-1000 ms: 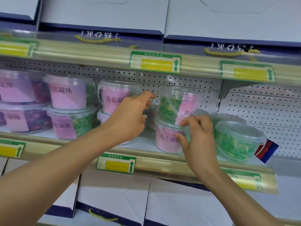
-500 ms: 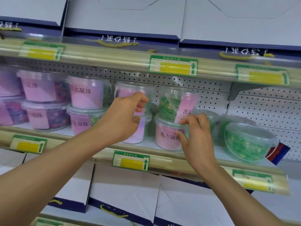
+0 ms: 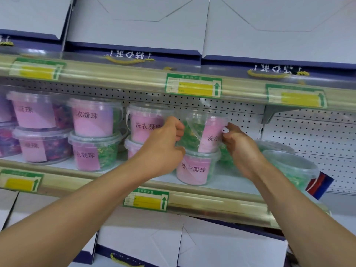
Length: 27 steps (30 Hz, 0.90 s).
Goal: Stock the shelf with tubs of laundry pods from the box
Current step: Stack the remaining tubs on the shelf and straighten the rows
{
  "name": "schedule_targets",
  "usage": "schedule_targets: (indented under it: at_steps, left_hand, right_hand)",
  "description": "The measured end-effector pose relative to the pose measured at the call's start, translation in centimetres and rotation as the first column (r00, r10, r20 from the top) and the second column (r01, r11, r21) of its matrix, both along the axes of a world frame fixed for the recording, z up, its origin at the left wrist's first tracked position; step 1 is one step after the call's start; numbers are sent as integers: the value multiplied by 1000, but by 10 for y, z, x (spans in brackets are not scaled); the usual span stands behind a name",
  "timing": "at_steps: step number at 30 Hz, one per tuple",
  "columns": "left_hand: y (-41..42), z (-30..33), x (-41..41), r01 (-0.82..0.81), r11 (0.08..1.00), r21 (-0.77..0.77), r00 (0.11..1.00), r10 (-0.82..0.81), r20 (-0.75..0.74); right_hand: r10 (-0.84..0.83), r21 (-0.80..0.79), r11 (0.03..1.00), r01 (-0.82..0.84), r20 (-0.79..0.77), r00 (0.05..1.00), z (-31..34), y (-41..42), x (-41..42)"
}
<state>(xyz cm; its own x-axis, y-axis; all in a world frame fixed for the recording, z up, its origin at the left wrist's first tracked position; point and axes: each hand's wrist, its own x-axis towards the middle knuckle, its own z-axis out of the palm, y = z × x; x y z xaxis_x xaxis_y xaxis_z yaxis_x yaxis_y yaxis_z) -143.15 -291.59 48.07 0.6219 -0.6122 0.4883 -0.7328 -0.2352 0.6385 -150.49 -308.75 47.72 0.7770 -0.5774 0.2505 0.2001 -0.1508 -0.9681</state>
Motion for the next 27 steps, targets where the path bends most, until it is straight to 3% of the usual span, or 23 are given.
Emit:
schedule_targets:
  at_steps: [3, 6, 10, 14, 18, 27]
  left_hand:
    - [-3, 1, -2, 2, 1000, -13, 1000, -2, -1]
    - [-4, 3, 3, 10, 1000, -14, 1000, -10, -14]
    - [-7, -1, 9, 42, 998, 37, 994, -38, -102]
    - [-4, -13, 10, 27, 1000, 7, 992, -26, -120]
    - [-2, -13, 8, 39, 999, -13, 994, -40, -99]
    - [1, -13, 1, -8, 997, 79, 1000, 7, 10]
  right_hand:
    - [62, -64, 996, -60, 22, 998, -1, -2, 1]
    - [-86, -291, 952, 92, 33, 996, -1, 6, -4]
    - [-290, -452, 843, 292, 76, 954, -11, 24, -8]
    - [-316, -411, 847, 336, 117, 942, -17, 25, -8]
    - [-161, -338, 925, 173, 63, 985, -11, 19, -3]
    - [-232, -468, 848, 249, 95, 968, -18, 19, -6]
